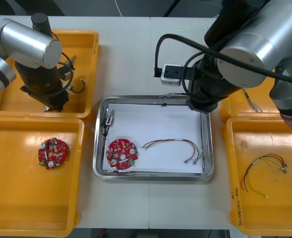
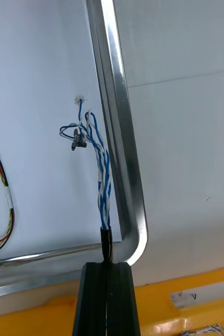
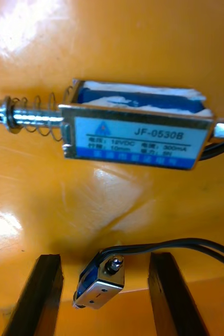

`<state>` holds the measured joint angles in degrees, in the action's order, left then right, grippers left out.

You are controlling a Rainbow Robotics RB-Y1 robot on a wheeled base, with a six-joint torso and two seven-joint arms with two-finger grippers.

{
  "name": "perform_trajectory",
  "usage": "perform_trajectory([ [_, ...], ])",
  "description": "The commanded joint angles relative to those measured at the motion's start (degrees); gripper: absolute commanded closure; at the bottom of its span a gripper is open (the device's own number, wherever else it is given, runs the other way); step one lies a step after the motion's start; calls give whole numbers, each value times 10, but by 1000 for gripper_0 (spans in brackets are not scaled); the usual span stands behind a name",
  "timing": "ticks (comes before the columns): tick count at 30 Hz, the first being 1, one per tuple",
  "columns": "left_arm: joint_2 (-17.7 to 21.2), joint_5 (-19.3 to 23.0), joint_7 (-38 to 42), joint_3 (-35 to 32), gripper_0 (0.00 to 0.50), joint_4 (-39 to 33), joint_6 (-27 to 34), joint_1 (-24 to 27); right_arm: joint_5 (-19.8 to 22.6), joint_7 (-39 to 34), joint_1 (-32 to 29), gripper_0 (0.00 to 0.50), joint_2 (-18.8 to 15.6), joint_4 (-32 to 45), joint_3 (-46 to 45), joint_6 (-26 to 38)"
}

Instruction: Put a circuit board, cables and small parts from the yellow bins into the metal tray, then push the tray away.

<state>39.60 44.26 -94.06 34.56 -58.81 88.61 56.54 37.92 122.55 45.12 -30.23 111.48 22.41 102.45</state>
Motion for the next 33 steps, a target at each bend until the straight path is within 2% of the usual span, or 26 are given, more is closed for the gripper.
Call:
perform_trajectory([
  [1, -1, 6, -55, 22, 497, -7, -9, -10, -22, 19, 0, 500, 10, 18, 48, -30],
  [12, 1, 8, -54, 21, 500, -10, -20, -9, -14, 35, 0, 500, 6, -38, 94, -72],
  [18, 6, 8, -54, 15, 500, -18, -39, -9, -22, 46, -1, 500, -19, -47, 127, -120],
  [30, 13, 8, -48, -55, 500, -63, -36, -9, -21, 59, -21, 500, -48, -54, 143, -154],
  [33, 15, 2, -46, -86, 499, -81, -12, -9, -22, 62, -36, 500, -60, -54, 142, -173],
])
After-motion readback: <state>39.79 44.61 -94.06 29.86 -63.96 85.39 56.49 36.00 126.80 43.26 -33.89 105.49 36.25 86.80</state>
